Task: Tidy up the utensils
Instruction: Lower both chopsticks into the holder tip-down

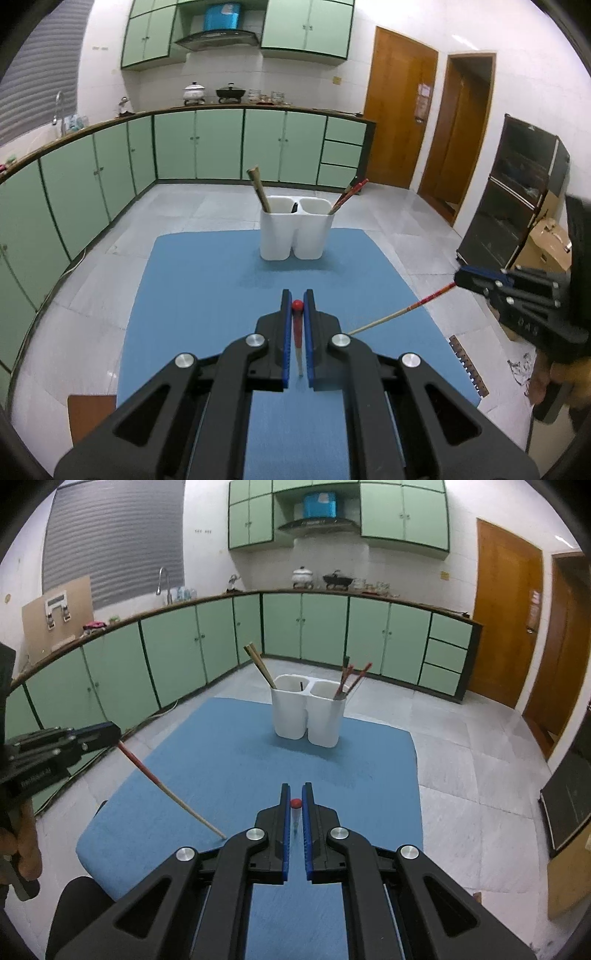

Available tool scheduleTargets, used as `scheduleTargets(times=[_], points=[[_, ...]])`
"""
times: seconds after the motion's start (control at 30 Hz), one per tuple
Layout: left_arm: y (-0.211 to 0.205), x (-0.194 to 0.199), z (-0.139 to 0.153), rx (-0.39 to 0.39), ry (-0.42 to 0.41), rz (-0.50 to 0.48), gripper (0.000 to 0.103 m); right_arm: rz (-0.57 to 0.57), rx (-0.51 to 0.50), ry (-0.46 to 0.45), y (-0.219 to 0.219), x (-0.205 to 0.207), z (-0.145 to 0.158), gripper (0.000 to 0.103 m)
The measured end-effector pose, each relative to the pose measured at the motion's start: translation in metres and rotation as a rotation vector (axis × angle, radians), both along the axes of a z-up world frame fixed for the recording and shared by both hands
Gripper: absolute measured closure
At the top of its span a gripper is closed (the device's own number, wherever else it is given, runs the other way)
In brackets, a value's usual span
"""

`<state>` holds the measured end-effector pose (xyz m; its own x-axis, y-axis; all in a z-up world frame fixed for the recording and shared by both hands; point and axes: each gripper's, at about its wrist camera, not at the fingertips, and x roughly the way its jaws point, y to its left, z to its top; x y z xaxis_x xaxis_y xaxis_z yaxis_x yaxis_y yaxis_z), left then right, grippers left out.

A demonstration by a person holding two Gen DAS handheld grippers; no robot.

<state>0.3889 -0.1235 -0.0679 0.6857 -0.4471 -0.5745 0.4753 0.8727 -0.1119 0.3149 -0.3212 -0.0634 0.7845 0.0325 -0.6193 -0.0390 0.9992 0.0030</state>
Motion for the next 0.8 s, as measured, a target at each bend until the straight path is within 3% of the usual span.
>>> scheduleTargets(times=[0.37,0.8], points=[[-0.014,0.044,0.034,0.018,-0.036,-0.031,0.098,0.056,-0.042,0.078,0.008,0.050,0.036,0.097],[-0.044,0.104,0.124,0.015,-0.177,0.005,0.098,0.037,-0.032,0.017,-0.006,0.107,0.136,0.097]])
